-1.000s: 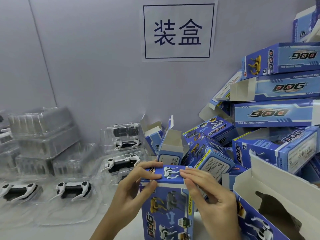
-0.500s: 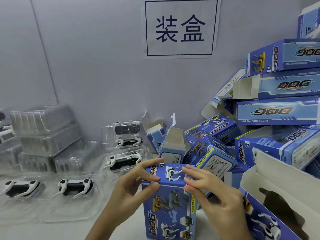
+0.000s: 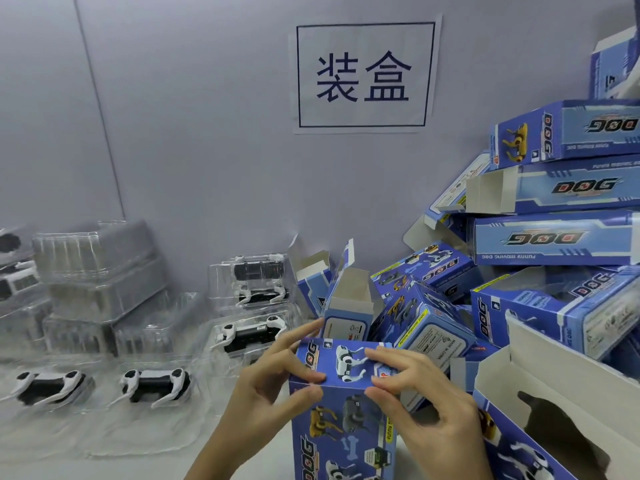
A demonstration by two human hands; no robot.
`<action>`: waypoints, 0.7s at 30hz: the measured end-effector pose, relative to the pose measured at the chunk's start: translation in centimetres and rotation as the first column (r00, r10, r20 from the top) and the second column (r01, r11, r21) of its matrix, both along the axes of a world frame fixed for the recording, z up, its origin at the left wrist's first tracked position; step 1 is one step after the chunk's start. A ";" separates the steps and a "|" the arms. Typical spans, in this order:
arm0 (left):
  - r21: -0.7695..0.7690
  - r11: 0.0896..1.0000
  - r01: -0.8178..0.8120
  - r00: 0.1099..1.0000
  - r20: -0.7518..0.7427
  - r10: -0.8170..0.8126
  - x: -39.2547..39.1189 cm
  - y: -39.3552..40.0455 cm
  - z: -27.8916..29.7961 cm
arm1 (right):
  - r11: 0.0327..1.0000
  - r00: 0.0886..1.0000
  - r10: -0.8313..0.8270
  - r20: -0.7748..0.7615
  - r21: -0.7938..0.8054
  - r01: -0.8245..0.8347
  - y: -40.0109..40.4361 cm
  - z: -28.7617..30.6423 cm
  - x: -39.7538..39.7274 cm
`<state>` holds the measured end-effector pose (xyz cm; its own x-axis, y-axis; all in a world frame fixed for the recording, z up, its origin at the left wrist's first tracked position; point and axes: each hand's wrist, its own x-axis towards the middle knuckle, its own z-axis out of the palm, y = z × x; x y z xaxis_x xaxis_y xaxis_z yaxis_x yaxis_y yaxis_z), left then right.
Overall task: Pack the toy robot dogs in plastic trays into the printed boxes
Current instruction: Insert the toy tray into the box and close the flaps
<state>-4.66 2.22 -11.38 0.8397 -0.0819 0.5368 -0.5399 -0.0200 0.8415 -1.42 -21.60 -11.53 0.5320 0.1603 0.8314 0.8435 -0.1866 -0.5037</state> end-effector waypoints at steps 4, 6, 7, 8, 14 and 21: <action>0.093 0.995 -0.024 0.998 -0.054 0.029 0.1 0.8 0.3 | 0.997 0.944 -0.015 -0.329 -0.075 -0.010 -0.3 0.8 -0.2; 0.029 0.999 -0.046 0.996 -0.069 0.048 -0.2 1.3 0.8 | 0.984 0.886 0.053 -0.461 -0.128 -0.125 -0.3 0.9 -0.2; -0.040 0.997 -0.067 0.994 -0.087 0.063 -0.3 1.6 1.1 | 0.970 0.845 0.111 -0.523 -0.128 -0.207 -0.3 0.8 -0.1; -0.110 0.990 -0.092 0.990 -0.113 0.079 -0.4 1.9 1.1 | 0.952 0.792 0.171 -0.586 -0.108 -0.285 -0.2 0.8 -0.1; -0.208 0.972 -0.113 0.985 -0.151 0.082 -0.1 2.3 0.9 | 0.945 0.699 0.190 -0.689 -0.066 -0.322 0.1 0.3 0.0; 0.184 0.627 -0.757 0.606 0.558 0.567 -1.4 -1.1 2.8 | 0.996 0.801 0.059 -0.596 -0.012 -0.083 0.9 2.1 -3.4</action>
